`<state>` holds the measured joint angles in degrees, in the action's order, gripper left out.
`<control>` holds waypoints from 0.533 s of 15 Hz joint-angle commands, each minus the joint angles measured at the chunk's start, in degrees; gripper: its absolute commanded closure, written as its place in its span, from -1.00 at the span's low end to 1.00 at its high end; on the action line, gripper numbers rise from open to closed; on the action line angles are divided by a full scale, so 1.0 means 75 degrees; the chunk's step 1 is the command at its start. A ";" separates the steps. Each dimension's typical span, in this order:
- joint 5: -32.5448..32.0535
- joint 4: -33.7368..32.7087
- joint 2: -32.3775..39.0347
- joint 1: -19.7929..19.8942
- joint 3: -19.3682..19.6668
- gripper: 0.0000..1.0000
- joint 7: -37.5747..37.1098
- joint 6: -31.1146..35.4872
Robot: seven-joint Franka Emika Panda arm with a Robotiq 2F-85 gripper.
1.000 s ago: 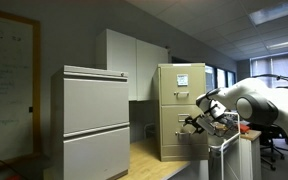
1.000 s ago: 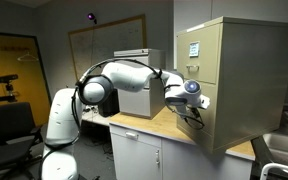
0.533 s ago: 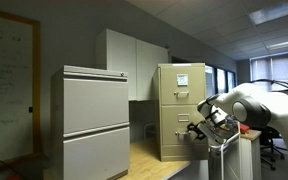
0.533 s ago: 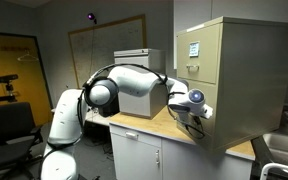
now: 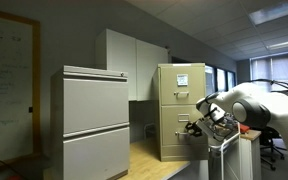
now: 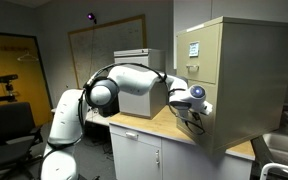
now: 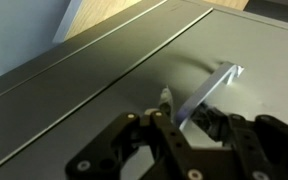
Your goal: Pull out the bottom drawer of the file cabinet on the right
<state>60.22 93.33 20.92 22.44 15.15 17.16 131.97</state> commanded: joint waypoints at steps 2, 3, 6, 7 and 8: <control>-0.2279 -0.0495 -0.0142 -0.0519 0.0012 0.93 -0.1356 -0.0282; -0.2978 -0.0482 -0.0208 -0.0720 0.0101 0.98 -0.1724 -0.0335; -0.4486 -0.0086 -0.0529 -0.0846 -0.0122 0.98 -0.2241 -0.0277; -0.4809 0.0104 -0.0622 -0.0882 -0.0163 0.97 -0.2284 -0.0184; -0.5023 0.0413 -0.0782 -0.0883 -0.0221 0.97 -0.2266 -0.0081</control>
<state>30.79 88.89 22.60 18.28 15.03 1.68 135.04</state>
